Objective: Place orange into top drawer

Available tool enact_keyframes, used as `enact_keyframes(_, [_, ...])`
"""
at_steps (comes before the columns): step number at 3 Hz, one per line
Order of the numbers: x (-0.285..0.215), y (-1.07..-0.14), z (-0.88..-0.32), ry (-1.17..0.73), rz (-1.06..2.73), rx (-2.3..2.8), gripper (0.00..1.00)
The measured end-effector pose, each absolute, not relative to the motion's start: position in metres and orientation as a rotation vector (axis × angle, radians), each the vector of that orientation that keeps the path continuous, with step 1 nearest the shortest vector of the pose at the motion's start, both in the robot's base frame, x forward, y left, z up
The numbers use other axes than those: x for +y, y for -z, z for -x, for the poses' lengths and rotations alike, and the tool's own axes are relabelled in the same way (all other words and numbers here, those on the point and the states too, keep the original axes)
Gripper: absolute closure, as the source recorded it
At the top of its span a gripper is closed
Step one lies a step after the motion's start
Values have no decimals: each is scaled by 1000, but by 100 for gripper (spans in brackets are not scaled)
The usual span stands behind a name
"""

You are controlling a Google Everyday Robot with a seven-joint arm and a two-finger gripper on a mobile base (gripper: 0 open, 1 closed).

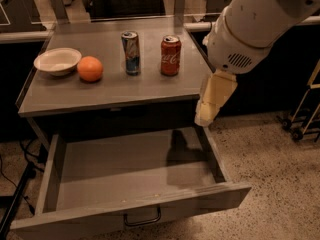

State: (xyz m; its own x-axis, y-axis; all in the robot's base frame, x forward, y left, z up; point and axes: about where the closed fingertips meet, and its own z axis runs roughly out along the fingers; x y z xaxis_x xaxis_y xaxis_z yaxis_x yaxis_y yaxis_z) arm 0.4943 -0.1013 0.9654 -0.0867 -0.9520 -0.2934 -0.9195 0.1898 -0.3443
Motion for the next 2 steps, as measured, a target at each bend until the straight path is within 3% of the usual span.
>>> enact_keyframes(2, [-68, -963, -521, -24, 1735, 1953, 0])
